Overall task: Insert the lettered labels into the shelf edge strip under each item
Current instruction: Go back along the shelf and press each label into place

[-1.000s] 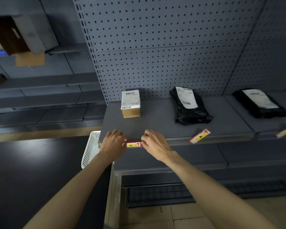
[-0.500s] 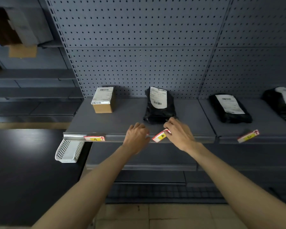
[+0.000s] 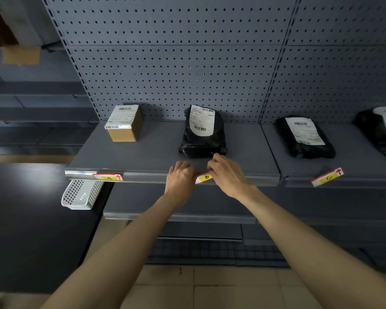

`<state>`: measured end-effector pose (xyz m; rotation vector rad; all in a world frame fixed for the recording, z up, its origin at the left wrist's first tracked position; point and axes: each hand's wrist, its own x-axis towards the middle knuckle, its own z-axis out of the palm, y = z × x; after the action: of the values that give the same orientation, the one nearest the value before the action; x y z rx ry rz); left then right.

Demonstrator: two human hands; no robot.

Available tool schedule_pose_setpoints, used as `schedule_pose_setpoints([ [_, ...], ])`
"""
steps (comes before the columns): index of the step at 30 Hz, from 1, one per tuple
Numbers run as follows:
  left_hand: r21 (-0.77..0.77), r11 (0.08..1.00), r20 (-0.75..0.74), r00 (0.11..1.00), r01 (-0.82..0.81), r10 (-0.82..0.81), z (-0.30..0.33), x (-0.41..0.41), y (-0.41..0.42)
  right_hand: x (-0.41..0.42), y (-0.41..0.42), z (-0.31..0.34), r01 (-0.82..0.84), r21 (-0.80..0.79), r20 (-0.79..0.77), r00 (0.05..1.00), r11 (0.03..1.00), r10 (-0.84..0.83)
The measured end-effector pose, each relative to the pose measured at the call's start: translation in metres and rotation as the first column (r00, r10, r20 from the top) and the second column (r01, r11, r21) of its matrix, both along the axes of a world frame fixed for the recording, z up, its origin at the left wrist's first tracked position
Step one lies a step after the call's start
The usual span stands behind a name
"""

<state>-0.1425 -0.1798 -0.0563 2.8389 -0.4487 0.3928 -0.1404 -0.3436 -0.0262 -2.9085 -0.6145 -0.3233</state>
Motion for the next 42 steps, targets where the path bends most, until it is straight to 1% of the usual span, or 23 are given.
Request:
schedule_pose_setpoints([
  [3, 0.126, 0.989, 0.034, 0.996, 0.075, -0.079, 0.002, 0.001, 0.003, -0.004, -0.002, -0.006, 0.014, -0.012, 0.004, 1.000, 1.000, -0.014],
  [6, 0.254, 0.961, 0.036, 0.992, 0.109, -0.123, 0.009, 0.004, 0.006, -0.006, -0.002, -0.009, 0.030, 0.010, 0.017, 0.999, 1.000, -0.030],
  [12, 0.411, 0.892, 0.006, 0.978, 0.186, -0.207, 0.014, 0.009, 0.010, -0.007, 0.000, -0.022, 0.074, 0.000, -0.008, 0.997, 0.997, -0.074],
  [16, 0.363, 0.915, -0.024, 0.983, 0.177, -0.181, 0.009, 0.010, 0.011, -0.005, 0.006, -0.024, 0.089, -0.038, -0.026, 0.996, 0.995, -0.090],
  [18, 0.319, 0.932, -0.006, 0.983, 0.174, -0.181, 0.011, 0.012, 0.011, -0.006, 0.001, -0.019, 0.077, -0.015, -0.024, 0.997, 0.997, -0.077],
  [20, 0.235, 0.955, 0.015, 0.981, 0.182, -0.191, 0.017, 0.015, 0.010, -0.009, -0.009, -0.012, 0.084, 0.027, -0.021, 0.996, 0.996, -0.084],
  [22, 0.161, 0.970, 0.034, 0.981, 0.184, -0.192, 0.027, 0.016, 0.006, -0.014, -0.024, -0.003, 0.120, 0.064, -0.018, 0.993, 0.991, -0.119],
  [25, 0.118, 0.975, 0.032, 0.981, 0.186, -0.191, 0.045, 0.017, -0.011, -0.022, -0.055, 0.010, 0.183, 0.057, -0.011, 0.983, 0.981, -0.182],
  [31, 0.026, 0.980, 0.023, 0.980, 0.196, -0.197, 0.069, 0.010, -0.083, -0.039, -0.142, 0.038, 0.310, 0.025, 0.019, 0.950, 0.950, -0.311],
  [34, 0.016, 0.977, 0.028, 0.977, 0.212, -0.212, 0.073, 0.005, -0.127, -0.047, -0.193, 0.046, 0.352, 0.006, 0.018, 0.936, 0.936, -0.352],
  [39, 0.019, 0.979, 0.046, 0.978, 0.205, -0.205, 0.073, 0.000, -0.207, -0.049, -0.278, 0.046, 0.352, 0.026, 0.009, 0.936, 0.935, -0.353],
  [42, -0.007, 0.984, 0.023, 0.983, 0.180, -0.180, 0.067, -0.007, -0.255, -0.047, -0.322, 0.041, 0.294, 0.036, -0.004, 0.956, 0.955, -0.295],
])
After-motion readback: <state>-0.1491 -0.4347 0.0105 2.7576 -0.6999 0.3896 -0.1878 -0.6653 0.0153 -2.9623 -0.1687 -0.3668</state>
